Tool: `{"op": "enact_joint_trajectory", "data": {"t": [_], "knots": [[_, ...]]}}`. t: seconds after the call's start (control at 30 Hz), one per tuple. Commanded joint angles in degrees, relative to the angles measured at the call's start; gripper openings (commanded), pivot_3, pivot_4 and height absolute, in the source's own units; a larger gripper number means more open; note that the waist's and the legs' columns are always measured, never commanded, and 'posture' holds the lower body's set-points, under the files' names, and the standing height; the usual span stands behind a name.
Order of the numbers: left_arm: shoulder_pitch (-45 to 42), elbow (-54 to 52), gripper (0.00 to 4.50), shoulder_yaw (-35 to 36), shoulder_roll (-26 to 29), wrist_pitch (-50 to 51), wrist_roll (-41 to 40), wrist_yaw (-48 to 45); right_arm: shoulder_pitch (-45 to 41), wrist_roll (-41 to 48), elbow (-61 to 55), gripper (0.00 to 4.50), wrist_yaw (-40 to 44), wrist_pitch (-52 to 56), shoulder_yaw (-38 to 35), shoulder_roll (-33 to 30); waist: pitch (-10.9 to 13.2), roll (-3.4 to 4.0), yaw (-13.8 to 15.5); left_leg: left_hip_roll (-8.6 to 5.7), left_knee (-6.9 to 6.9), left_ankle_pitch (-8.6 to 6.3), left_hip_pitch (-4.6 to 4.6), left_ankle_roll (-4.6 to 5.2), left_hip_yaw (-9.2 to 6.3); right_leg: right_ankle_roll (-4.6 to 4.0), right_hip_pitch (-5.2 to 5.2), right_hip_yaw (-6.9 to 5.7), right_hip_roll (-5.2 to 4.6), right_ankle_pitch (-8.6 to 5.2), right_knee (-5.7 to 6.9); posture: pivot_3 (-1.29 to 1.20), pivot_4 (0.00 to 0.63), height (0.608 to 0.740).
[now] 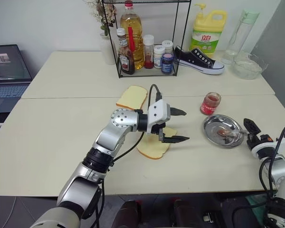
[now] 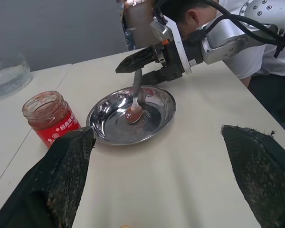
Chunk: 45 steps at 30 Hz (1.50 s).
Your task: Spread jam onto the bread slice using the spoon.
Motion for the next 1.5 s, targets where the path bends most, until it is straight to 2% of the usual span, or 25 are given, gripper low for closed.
{"op": "enact_joint_trajectory", "data": {"t": [0.03,0.23,0.3,0.57,0.87,0.97,1.13,1.33,1.5], "knots": [[-0.28,-2.40,4.50,0.60,0.23,-0.43,0.26,0.35,0.03,0.02,-0.92,2.85,1.14,-1.13,-0.79,-0.05,0.00,0.00,-0.01,0.00,0.00,0.00,0.00,0.00,0.00,0.00,0.00,0.00,0.00,0.00,0.00,0.00,0.150,0.740],[-0.50,-1.75,4.50,0.54,0.31,-0.87,0.63,0.10,0.44,-0.78,-1.61,0.53,1.79,-1.16,0.01,0.35,0.00,0.00,0.00,0.00,0.00,0.00,0.01,0.00,0.00,0.00,0.00,0.00,0.00,0.00,0.00,0.00,0.150,0.740],[-0.65,-1.43,4.50,0.66,0.40,-1.04,0.73,-0.02,0.45,-0.76,-1.74,0.01,1.93,-1.18,-0.09,0.52,-0.02,0.02,0.02,0.00,0.01,0.00,0.01,0.00,-0.02,0.00,0.02,-0.02,0.00,0.00,0.00,0.00,0.150,0.740],[-1.60,-0.62,4.50,2.24,0.71,-0.40,-0.04,0.54,0.31,1.98,-6.60,0.01,-0.25,-0.61,-1.31,-0.31,-0.03,0.04,0.05,0.00,0.02,0.00,0.02,0.00,-0.04,0.00,0.04,-0.02,0.00,0.00,0.00,0.00,0.150,0.740],[-3.15,2.50,4.50,5.43,1.86,0.12,-0.01,1.86,-5.28,10.72,-12.88,0.01,-6.20,1.63,-3.05,-6.57,-0.03,0.06,-0.01,0.00,0.01,0.00,0.00,0.00,0.02,0.00,-0.01,0.02,0.00,0.00,0.01,0.00,0.150,0.740],[-5.76,4.55,4.50,6.68,-1.05,0.58,-0.17,5.58,-15.51,7.07,-9.76,0.01,-6.57,0.94,1.45,-10.04,0.00,0.08,-0.16,-0.01,0.03,0.01,-0.01,0.02,0.04,0.01,-0.04,0.02,0.00,0.00,0.04,0.00,0.150,0.740],[-6.86,6.50,4.50,6.70,-1.79,-0.48,0.52,5.94,-24.66,-0.78,-4.34,0.01,-4.20,0.34,8.09,-12.29,-0.01,0.08,-0.18,0.05,-0.06,0.03,-0.02,0.05,0.10,0.01,-0.07,0.01,0.04,0.01,-0.04,0.00,0.150,0.740],[-8.15,8.56,4.50,6.93,-1.47,-1.62,2.00,7.44,-29.84,-13.58,-0.64,0.01,1.30,-1.32,18.23,-13.59,0.00,0.08,-0.16,-0.01,-0.01,0.03,-0.11,0.06,0.27,0.02,-0.18,0.13,-0.07,0.01,-0.01,0.00,0.150,0.740],[-7.14,7.22,4.50,7.12,-0.68,-1.11,1.95,7.69,-31.05,-19.64,1.40,0.01,4.75,-2.72,20.14,-13.51,0.00,0.07,-0.01,-0.01,0.00,0.02,-0.12,0.06,0.22,0.02,-0.18,0.09,-0.07,0.01,-0.03,0.00,0.150,0.740]]}}
